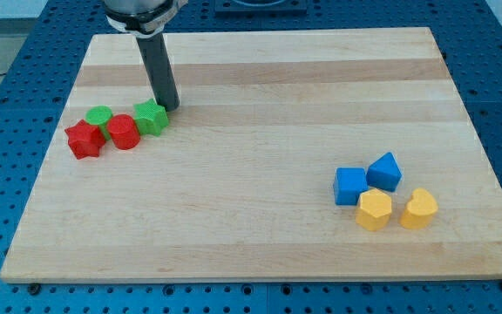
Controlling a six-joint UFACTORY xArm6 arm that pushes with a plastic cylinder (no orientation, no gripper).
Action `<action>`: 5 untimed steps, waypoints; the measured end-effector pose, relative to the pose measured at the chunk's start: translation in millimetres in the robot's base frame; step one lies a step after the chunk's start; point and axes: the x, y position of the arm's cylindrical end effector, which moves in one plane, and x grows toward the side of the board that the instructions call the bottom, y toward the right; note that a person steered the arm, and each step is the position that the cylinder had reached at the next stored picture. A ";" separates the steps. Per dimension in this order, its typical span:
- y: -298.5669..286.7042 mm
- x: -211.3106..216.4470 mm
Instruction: Slightly move the yellow hexagon into the blue cube
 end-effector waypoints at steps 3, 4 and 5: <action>179.1 38.2; 248.5 88.4; 302.1 92.4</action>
